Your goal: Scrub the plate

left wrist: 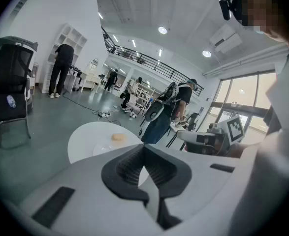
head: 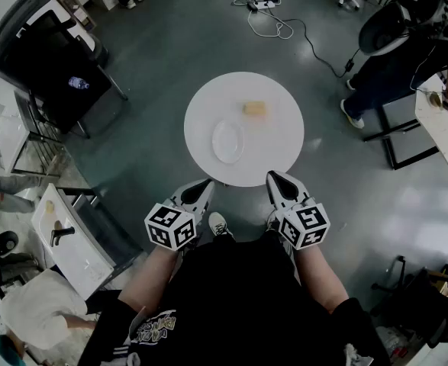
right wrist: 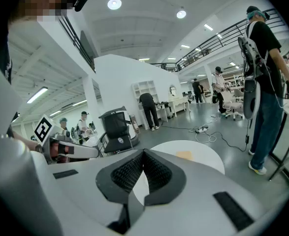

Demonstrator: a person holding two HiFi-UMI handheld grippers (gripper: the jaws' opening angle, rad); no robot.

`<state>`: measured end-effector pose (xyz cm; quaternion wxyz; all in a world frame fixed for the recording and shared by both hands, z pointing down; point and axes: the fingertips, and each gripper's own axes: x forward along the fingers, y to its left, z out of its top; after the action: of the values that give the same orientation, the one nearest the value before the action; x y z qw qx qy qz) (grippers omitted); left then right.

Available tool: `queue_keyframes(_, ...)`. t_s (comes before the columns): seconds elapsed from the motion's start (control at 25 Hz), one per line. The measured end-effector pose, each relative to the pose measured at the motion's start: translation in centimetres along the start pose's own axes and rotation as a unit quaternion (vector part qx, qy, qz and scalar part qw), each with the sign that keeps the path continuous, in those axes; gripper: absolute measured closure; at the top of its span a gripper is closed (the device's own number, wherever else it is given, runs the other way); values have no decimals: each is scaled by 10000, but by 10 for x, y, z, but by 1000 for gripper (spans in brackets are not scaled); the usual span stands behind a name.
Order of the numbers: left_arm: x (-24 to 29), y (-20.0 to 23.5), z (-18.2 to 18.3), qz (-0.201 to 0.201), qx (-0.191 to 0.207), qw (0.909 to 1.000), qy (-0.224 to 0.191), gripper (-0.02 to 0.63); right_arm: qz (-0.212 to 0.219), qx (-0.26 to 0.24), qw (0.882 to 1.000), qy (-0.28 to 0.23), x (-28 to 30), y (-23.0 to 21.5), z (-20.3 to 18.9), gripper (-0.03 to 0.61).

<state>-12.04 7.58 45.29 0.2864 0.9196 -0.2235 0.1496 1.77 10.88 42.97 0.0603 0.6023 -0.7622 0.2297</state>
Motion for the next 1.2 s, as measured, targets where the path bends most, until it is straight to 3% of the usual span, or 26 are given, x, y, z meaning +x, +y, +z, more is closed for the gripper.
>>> queue_keyframes(0.64,2,4,-1,-45,-105,9999,-15,607,116,-150,9998,-49,5,6,6,557)
queue_keyframes(1.2,-2,18,-13,-151,-184,9996,121,607,-40,-140,9999,-11,7,12,5,557)
